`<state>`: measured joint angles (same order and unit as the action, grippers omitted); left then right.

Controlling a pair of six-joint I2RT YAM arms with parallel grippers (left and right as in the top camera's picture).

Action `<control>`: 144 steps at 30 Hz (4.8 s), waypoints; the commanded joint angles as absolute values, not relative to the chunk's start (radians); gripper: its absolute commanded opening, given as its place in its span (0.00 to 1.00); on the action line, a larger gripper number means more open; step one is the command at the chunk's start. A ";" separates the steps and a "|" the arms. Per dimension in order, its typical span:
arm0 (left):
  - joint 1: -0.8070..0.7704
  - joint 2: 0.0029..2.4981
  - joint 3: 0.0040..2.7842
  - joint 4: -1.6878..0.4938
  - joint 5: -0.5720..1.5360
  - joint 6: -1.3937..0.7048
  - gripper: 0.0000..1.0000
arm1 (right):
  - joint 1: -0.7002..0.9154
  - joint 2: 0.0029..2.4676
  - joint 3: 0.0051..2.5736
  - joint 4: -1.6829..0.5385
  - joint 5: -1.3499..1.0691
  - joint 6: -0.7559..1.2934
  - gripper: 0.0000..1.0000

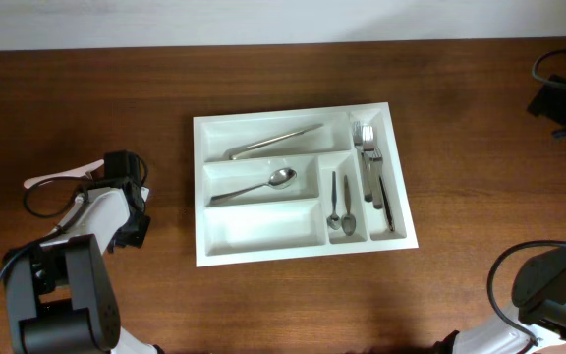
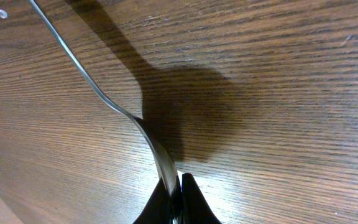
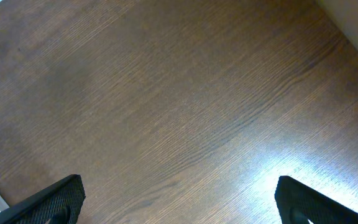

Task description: Pack container

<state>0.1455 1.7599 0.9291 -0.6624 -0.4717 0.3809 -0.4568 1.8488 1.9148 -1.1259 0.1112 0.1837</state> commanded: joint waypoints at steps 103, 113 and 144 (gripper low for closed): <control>-0.169 1.640 1.571 -0.804 0.113 0.608 0.99 | -0.459 1.839 1.929 -1.126 0.113 0.188 1.00; 0.105 1.658 1.598 -1.029 -0.144 -0.045 0.99 | -0.459 1.839 1.929 -1.126 0.113 0.188 0.99; 0.509 1.994 1.598 -0.860 0.093 0.597 0.98 | -0.459 1.839 1.929 -1.126 0.113 0.188 0.99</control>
